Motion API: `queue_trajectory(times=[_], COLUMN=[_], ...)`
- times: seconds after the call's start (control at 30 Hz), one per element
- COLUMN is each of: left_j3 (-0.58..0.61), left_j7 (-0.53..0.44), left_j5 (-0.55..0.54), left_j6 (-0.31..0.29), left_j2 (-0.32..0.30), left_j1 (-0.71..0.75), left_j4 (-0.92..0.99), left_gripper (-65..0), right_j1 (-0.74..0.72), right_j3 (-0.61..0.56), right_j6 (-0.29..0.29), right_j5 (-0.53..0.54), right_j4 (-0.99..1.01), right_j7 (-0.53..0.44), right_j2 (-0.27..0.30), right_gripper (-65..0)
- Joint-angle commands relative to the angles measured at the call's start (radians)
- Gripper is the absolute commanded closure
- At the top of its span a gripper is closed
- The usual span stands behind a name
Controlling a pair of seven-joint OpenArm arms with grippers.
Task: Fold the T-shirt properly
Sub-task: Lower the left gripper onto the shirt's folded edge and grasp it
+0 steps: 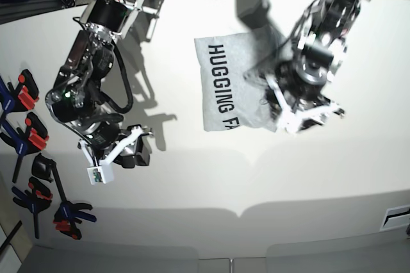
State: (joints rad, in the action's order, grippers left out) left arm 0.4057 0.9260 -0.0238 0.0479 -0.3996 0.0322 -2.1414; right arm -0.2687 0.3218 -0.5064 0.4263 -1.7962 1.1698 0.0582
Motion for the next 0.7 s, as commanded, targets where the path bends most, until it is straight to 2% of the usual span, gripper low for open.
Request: queue_trajectory(times=[0.0, 0.1, 0.37, 0.43, 0.57, 0.67], left_j3=[-0.005, -0.005, -0.005, -0.005, -0.005, -0.005], left_j7=[-0.025, -0.095, -0.147, -0.177, -0.183, -0.132], left_j5=[-0.019, -0.019, 0.009, 0.086, 0.319, 0.357], left_j6=[-0.019, -0.030, -0.031, -0.036, -0.032, 0.048], left_j2=[-0.005, 0.000, 0.063, 0.083, 0.097, 0.058], left_j1=[0.012, 0.052, 0.012, 0.006, -0.044, -0.120], left_j4=[-0.007, 0.053, 0.238, 0.288, 0.406, 0.444], left_gripper=[-30.9, -30.9, -30.9, -30.9, -30.9, -30.9], right_j1=[-0.027, -0.027, -0.027, -0.027, -0.027, -0.027], right_j3=[-0.001, -0.002, -0.002, -0.002, -0.002, -0.002], right_j6=[-0.011, -0.010, -0.011, -0.011, -0.011, -0.010], right_j5=[0.023, 0.024, 0.024, 0.024, 0.023, 0.024], right_j4=[-0.017, -0.017, -0.017, -0.017, -0.017, -0.017], right_j7=[-0.027, -0.026, -0.028, -0.029, -0.029, -0.029], right_j2=[0.005, 0.005, 0.002, 0.000, 0.000, 0.000], right_gripper=[-20.6, -20.6, -20.6, -20.6, -20.6, -20.6])
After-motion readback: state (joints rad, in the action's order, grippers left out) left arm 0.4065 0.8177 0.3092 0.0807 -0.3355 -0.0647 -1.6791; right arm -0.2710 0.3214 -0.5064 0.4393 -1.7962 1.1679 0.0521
